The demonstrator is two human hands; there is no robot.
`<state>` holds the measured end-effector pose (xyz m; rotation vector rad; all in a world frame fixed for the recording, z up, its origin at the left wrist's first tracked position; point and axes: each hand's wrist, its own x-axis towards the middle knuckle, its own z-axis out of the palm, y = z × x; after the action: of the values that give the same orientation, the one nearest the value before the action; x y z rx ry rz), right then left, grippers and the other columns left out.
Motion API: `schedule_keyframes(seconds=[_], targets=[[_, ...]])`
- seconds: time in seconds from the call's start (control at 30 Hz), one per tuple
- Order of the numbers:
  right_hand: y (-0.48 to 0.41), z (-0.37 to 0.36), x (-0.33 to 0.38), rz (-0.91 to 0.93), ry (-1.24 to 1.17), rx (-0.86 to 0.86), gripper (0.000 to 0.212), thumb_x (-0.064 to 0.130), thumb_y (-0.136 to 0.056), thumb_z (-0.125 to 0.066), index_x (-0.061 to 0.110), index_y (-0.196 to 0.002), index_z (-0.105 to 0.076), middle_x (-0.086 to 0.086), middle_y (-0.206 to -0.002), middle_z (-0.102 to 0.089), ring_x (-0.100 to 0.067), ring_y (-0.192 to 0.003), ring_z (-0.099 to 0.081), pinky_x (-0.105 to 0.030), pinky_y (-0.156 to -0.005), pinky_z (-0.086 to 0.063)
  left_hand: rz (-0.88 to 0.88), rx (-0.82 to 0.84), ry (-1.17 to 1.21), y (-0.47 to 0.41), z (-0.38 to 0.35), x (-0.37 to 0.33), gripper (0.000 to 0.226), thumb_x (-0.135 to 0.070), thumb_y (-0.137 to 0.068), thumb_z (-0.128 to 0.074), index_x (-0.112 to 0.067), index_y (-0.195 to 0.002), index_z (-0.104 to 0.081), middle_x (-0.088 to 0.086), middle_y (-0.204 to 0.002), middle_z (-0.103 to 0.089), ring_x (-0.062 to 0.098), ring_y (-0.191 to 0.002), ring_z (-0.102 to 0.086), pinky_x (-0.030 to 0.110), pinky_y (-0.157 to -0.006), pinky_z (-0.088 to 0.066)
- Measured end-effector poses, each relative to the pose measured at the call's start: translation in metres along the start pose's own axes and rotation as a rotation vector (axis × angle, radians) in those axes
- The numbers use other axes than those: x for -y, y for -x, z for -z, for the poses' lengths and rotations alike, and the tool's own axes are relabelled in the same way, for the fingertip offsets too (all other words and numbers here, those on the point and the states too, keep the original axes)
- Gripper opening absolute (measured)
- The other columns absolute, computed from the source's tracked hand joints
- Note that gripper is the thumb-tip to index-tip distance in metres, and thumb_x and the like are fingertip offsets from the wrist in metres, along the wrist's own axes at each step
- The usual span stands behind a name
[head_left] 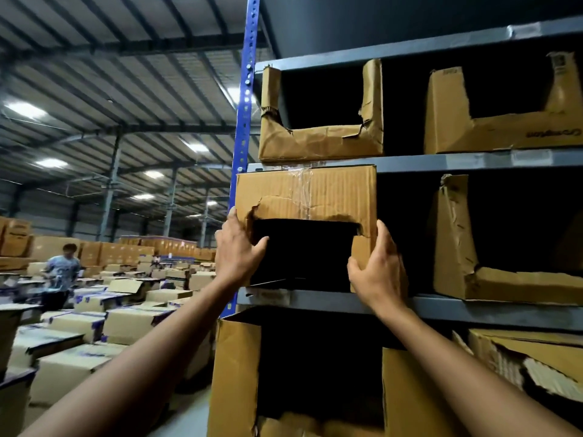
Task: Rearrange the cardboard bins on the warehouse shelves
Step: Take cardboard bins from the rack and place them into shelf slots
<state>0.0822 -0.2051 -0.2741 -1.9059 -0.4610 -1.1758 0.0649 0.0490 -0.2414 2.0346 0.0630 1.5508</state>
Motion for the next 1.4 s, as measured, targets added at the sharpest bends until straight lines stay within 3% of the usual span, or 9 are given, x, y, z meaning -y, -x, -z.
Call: schedule_keyframes(seconds=[0.1, 0.2, 0.27, 0.47, 0.7, 0.87, 1.03, 1.23, 1.4], targets=[[-0.007, 0.0, 0.005, -0.263, -0.12, 0.015, 0.085, 0.038, -0.086, -0.069, 0.017, -0.152, -0.019, -0.017, -0.139, -0.049, -0.038, -0.123, -0.049, -0.038, -0.094, -0.041, 0.195, 0.116, 0.247, -0.006, -0.001, 0.01, 0.082, -0.038, -0.071, -0.077, -0.018, -0.137, -0.032, 0.007, -0.121, -0.056, 0.026, -0.11, -0.055, 0.046, -0.098, -0.047], [-0.011, -0.002, 0.009, -0.343, -0.11, 0.113, 0.069, 0.036, -0.088, -0.066, 0.008, -0.143, -0.034, -0.016, -0.133, -0.053, -0.036, -0.121, -0.051, -0.036, -0.09, -0.042, 0.313, 0.208, 0.385, -0.009, -0.006, 0.03, 0.062, -0.037, -0.06, -0.076, -0.016, -0.113, -0.051, 0.006, -0.105, -0.065, 0.024, -0.098, -0.063, 0.049, -0.091, -0.052], [-0.011, -0.003, 0.011, -0.357, -0.039, 0.129, 0.055, 0.027, -0.093, -0.06, 0.007, -0.139, -0.039, -0.017, -0.129, -0.054, -0.035, -0.117, -0.053, -0.031, -0.085, -0.041, 0.322, 0.247, 0.379, -0.006, -0.008, 0.035, 0.042, -0.03, -0.067, -0.074, -0.017, -0.101, -0.053, 0.009, -0.099, -0.065, 0.025, -0.095, -0.064, 0.049, -0.089, -0.053], [-0.005, -0.001, 0.017, -0.31, 0.16, 0.042, 0.033, 0.014, -0.097, -0.05, 0.006, -0.129, -0.048, -0.021, -0.121, -0.059, -0.041, -0.113, -0.056, -0.043, -0.091, -0.046, 0.328, 0.085, 0.273, 0.001, -0.008, 0.024, 0.021, -0.01, -0.087, -0.06, -0.01, -0.108, -0.057, 0.012, -0.104, -0.064, 0.024, -0.092, -0.059, 0.035, -0.079, -0.048], [0.009, 0.007, 0.023, -0.282, 0.217, 0.022, 0.032, 0.017, -0.098, -0.049, 0.008, -0.128, -0.049, -0.019, -0.12, -0.061, -0.04, -0.11, -0.058, -0.043, -0.087, -0.048, 0.337, 0.014, 0.24, 0.014, 0.003, 0.019, 0.022, -0.003, -0.087, -0.055, -0.007, -0.109, -0.057, 0.015, -0.105, -0.064, 0.024, -0.09, -0.055, 0.032, -0.077, -0.042], [0.021, 0.02, 0.028, -0.236, 0.213, 0.024, 0.029, 0.016, -0.097, -0.05, 0.007, -0.125, -0.049, -0.019, -0.114, -0.063, -0.04, -0.104, -0.061, -0.046, -0.084, -0.052, 0.336, 0.005, 0.241, 0.029, 0.019, 0.008, 0.025, -0.002, -0.087, -0.057, -0.007, -0.112, -0.056, 0.016, -0.107, -0.065, 0.029, -0.099, -0.062, 0.043, -0.091, -0.052], [0.027, 0.047, 0.033, -0.182, 0.17, 0.072, 0.032, 0.014, -0.096, -0.053, 0.007, -0.127, -0.048, -0.017, -0.112, -0.063, -0.037, -0.103, -0.062, -0.05, -0.084, -0.054, 0.33, -0.006, 0.204, 0.041, 0.043, -0.012, 0.022, -0.006, -0.085, -0.06, -0.008, -0.107, -0.056, 0.015, -0.102, -0.065, 0.032, -0.096, -0.062, 0.047, -0.087, -0.053], [0.04, 0.091, 0.035, -0.131, 0.072, 0.105, 0.041, 0.012, -0.095, -0.053, 0.007, -0.135, -0.042, -0.016, -0.113, -0.064, -0.035, -0.102, -0.063, -0.049, -0.084, -0.054, 0.333, -0.079, 0.083, 0.072, 0.075, -0.058, 0.027, -0.009, -0.084, -0.062, -0.005, -0.109, -0.055, 0.018, -0.103, -0.064, 0.033, -0.098, -0.06, 0.04, -0.081, -0.048], [0.057, 0.131, 0.034, -0.124, 0.024, 0.127, 0.05, 0.011, -0.096, -0.048, 0.007, -0.144, -0.034, -0.018, -0.12, -0.061, -0.037, -0.107, -0.06, -0.038, -0.081, -0.048, 0.355, -0.154, 0.018, 0.108, 0.101, -0.1, 0.032, -0.009, -0.082, -0.062, -0.003, -0.112, -0.056, 0.022, -0.106, -0.065, 0.036, -0.098, -0.062, 0.038, -0.079, -0.048]])
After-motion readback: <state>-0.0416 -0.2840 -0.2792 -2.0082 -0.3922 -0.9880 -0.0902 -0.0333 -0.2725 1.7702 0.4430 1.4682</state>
